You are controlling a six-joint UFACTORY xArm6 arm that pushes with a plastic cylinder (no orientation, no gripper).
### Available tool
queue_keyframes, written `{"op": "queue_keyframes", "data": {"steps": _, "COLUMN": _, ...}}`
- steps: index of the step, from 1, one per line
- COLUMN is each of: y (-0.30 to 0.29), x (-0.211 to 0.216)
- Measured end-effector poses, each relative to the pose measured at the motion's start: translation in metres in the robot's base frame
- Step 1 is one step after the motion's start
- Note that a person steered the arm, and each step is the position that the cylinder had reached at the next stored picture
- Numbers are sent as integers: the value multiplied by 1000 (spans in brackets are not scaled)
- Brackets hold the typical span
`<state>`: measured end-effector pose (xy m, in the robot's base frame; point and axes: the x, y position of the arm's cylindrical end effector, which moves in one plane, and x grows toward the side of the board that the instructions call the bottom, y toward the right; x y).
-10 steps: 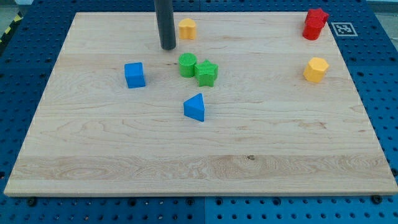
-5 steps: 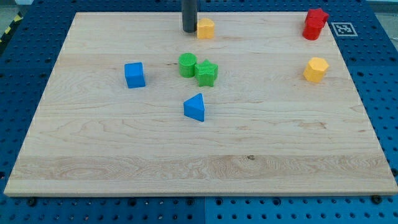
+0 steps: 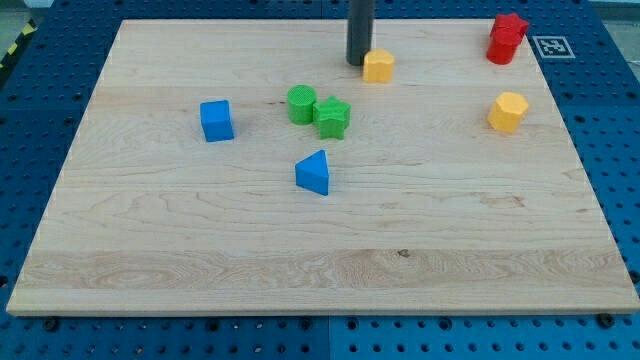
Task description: Place the yellow heart to the left of the yellow heaxagon
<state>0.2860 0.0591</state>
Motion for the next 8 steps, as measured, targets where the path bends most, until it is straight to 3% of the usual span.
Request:
{"op": "queue_keyframes", "data": {"steps": 5, "y": 93, "x": 69}}
{"op": "queue_keyframes", "data": {"steps": 8, "y": 77, "x": 129}}
